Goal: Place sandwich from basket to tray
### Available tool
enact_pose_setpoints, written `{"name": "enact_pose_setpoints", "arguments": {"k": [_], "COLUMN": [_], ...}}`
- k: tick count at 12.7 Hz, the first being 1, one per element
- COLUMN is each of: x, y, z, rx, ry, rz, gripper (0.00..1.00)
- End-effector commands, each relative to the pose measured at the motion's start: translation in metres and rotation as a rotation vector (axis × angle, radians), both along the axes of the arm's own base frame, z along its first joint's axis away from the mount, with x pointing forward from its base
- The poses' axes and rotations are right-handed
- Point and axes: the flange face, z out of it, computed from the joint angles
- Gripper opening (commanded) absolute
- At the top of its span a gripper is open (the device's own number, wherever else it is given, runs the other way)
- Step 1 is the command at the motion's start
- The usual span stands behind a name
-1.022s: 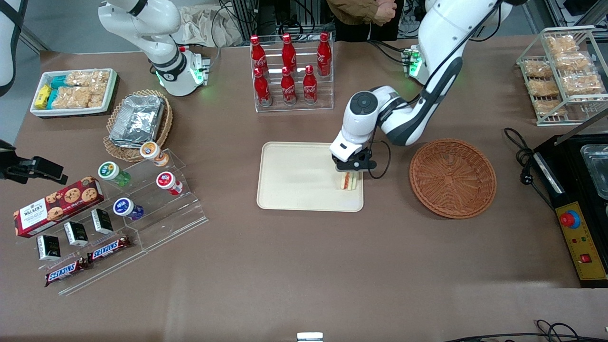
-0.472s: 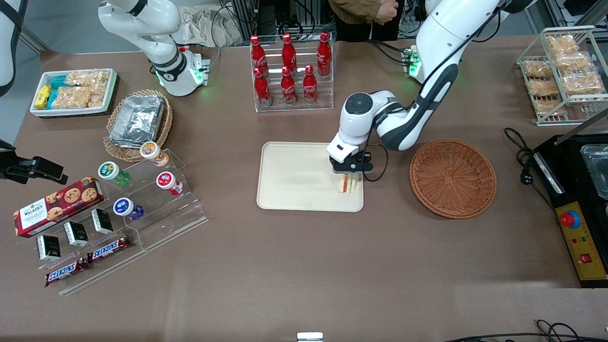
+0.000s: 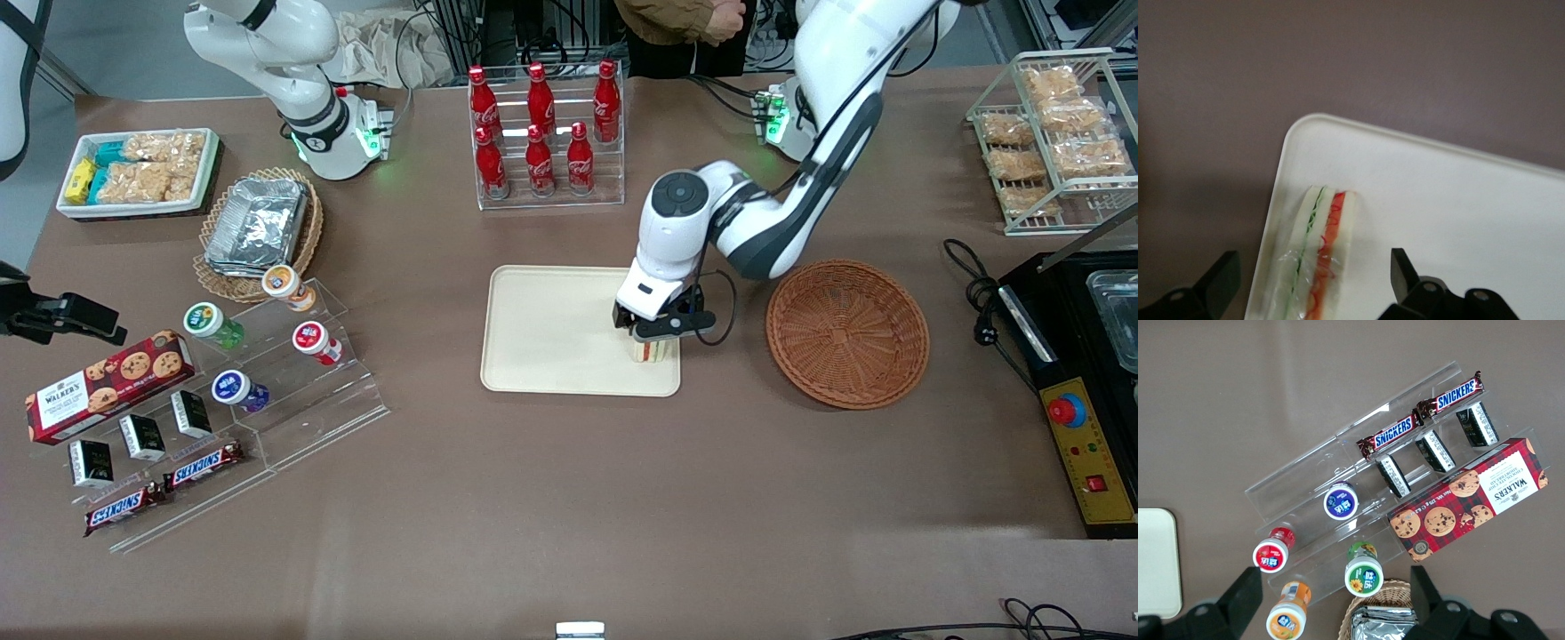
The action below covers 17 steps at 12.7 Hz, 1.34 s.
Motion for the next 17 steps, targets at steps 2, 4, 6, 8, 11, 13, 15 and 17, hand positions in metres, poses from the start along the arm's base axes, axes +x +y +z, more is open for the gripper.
{"name": "enact_pose_setpoints", "arguments": {"k": [2, 4, 6, 8, 11, 13, 15, 17], "x": [0.026, 0.053, 0.061, 0.056, 0.047, 0.041, 0.042, 0.044], "y": [-0.002, 0.038, 0.087, 0.137, 0.252, 0.311, 0.327, 0.329], "z": [0.149, 0.220, 0.267, 0.302, 0.338, 0.355, 0.363, 0.365], "rx": [-0.014, 0.002, 0.034, 0.077, 0.079, 0.058, 0.077, 0.101], "ry": [0.044, 0.073, 0.055, 0.049, 0.130, 0.118, 0.100, 0.098], "rz": [0.095, 0.144, 0.128, 0.067, -0.192, -0.322, -0.425, -0.414], "gripper": [1.00, 1.00, 1.00, 1.00, 1.00, 1.00, 1.00, 1.00]}}
